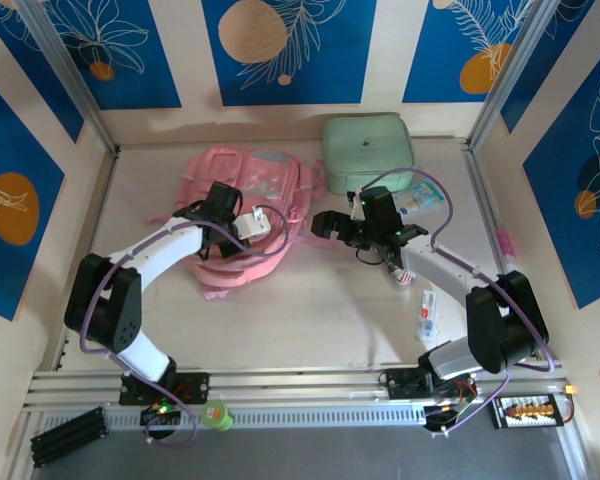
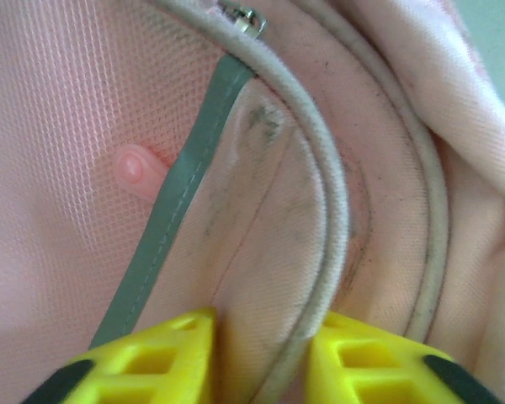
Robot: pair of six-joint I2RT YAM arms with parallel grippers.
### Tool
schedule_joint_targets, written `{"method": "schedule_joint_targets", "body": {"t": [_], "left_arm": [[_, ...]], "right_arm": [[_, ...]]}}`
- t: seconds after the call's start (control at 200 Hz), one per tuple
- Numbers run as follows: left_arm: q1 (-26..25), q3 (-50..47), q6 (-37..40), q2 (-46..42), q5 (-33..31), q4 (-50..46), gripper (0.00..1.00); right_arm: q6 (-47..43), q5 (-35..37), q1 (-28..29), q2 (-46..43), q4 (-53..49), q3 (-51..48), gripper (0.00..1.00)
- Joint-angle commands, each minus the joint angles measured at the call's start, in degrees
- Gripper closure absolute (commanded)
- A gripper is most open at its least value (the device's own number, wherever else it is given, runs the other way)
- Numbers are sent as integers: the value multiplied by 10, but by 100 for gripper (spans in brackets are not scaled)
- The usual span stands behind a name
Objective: Pack the student bag
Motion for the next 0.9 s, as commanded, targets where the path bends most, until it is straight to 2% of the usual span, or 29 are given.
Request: {"method": "schedule_joint_targets", "body": {"t": [0.0,0.235,0.41,0.575,0.805,0.895], "left_arm": [[-3,-13,-17,-60,15,39,79],[-3,-66,-78,-180,64,81,93],[-2,-80,-114,-231,103,83,96],[-2,-118,-146,-278,120,127,98],[-2,-136,-162,-291,133,139,97],[-1,-135,-165,-288,136,141,97]], "right_arm": [[1,-33,-8,-11,12,-7,0],[-15,-117,-8,27,41,32,5],[-22,-165,7,97,69,101,8],[-25,-199,7,189,68,183,12],[-37,-226,8,293,44,285,13],[-37,-233,11,311,40,295,14]]}}
